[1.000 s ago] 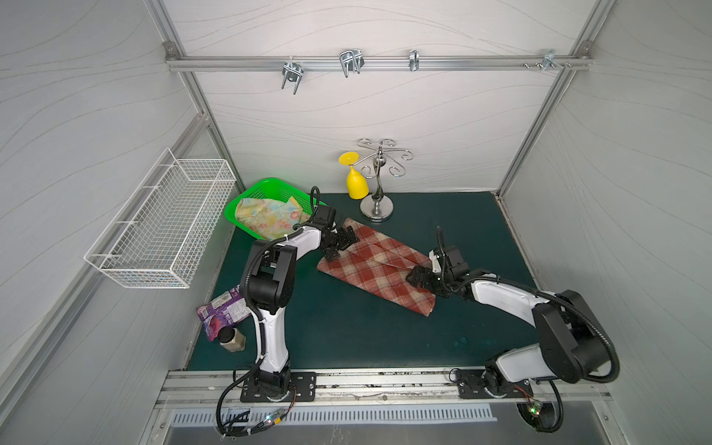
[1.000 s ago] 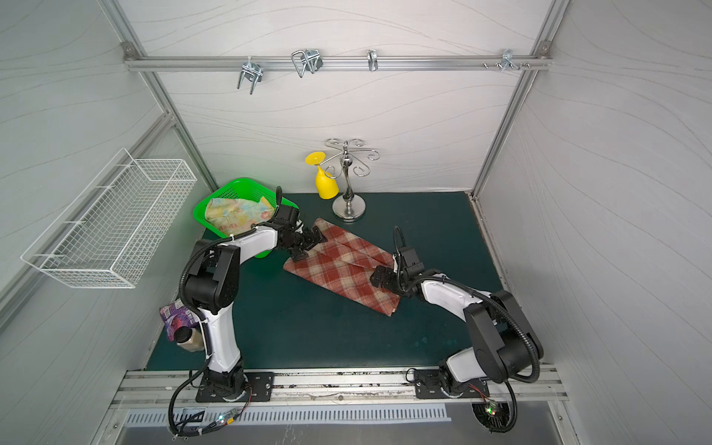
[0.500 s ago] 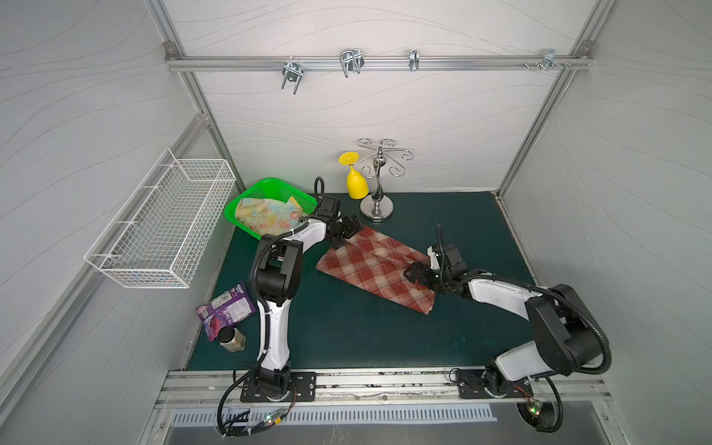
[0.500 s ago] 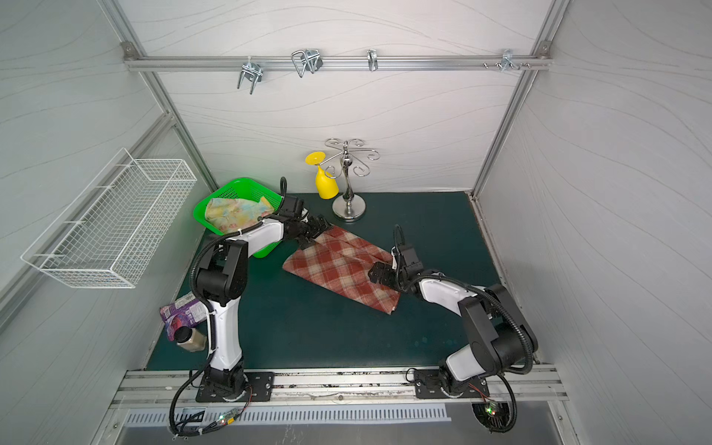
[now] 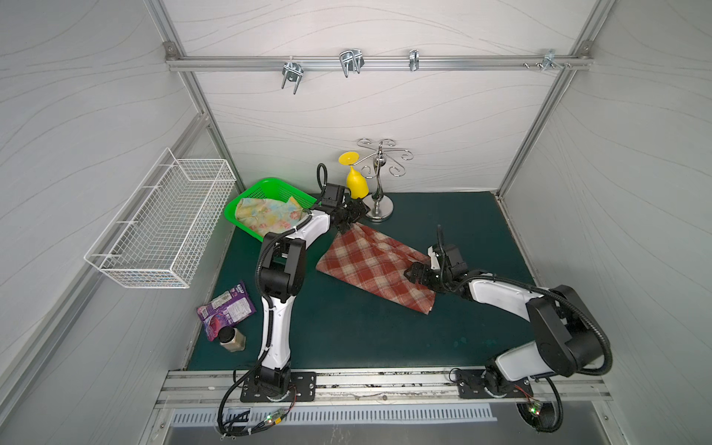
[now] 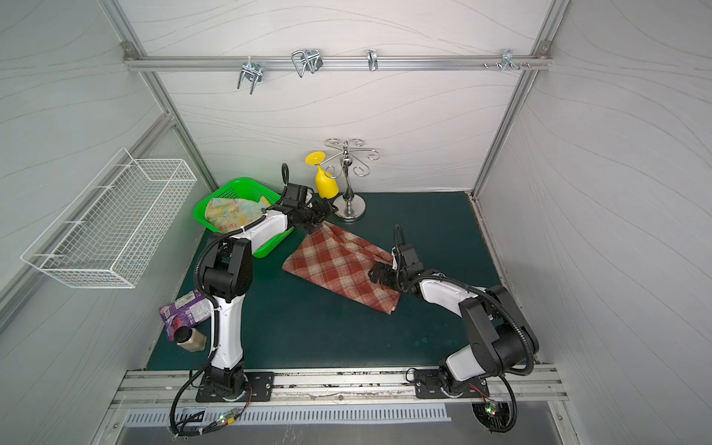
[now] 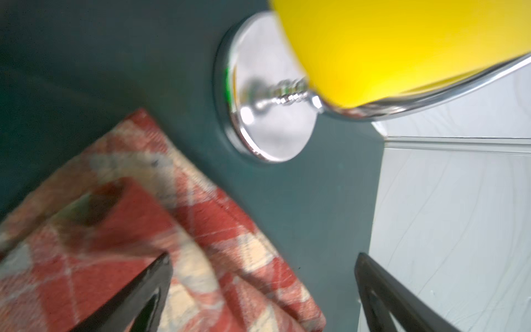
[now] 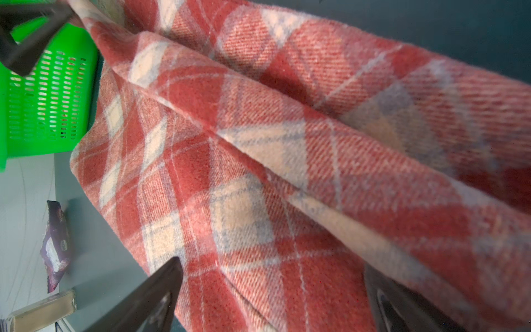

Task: Fold and stack skirts
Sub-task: Smooth out the skirt at the center of the table.

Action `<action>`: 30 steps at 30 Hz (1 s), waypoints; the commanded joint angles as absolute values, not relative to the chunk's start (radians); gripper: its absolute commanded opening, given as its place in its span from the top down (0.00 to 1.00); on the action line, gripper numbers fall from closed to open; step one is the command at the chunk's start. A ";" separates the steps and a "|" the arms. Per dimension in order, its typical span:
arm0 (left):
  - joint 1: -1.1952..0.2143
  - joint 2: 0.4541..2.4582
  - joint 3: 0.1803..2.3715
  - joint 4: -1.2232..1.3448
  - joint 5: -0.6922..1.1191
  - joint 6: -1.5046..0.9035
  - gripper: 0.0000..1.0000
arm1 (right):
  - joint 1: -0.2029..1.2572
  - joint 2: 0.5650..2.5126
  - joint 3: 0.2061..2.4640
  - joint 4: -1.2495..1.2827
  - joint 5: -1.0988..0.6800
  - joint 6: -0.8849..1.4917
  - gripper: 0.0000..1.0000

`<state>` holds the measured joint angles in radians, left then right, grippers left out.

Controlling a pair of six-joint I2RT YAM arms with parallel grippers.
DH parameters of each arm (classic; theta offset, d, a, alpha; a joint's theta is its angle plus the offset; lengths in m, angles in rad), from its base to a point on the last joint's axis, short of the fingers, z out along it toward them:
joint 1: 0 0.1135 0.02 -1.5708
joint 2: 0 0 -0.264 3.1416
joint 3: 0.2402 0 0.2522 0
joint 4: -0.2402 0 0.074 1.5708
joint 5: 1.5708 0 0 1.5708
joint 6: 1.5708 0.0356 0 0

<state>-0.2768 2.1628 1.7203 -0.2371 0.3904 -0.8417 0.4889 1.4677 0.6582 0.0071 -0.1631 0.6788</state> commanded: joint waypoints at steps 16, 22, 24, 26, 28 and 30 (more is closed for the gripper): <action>-0.296 1.838 1.310 0.020 0.425 -0.897 0.01 | 0.487 1.386 0.854 -0.269 -0.139 0.545 0.01; -0.305 1.932 1.371 -0.011 0.447 -0.869 0.01 | 0.450 1.437 0.849 -0.228 -0.166 0.549 0.01; -0.307 1.967 1.395 -0.009 0.443 -0.870 0.01 | 0.449 1.452 0.844 -0.217 -0.162 0.548 0.01; -0.307 2.013 1.440 -0.027 0.452 -0.870 0.01 | 0.444 1.471 0.843 -0.210 -0.165 0.545 0.01; -0.309 2.046 1.472 -0.034 0.454 -0.870 0.00 | 0.437 1.483 0.836 -0.200 -0.166 0.542 0.01; -0.311 2.074 1.502 -0.044 0.449 -0.870 0.01 | 0.426 1.495 0.832 -0.192 -0.170 0.541 0.01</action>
<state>-0.3042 2.0457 1.4315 -0.0475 0.4423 -0.8749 0.4385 1.4765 0.8440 -0.2092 -0.1589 0.5564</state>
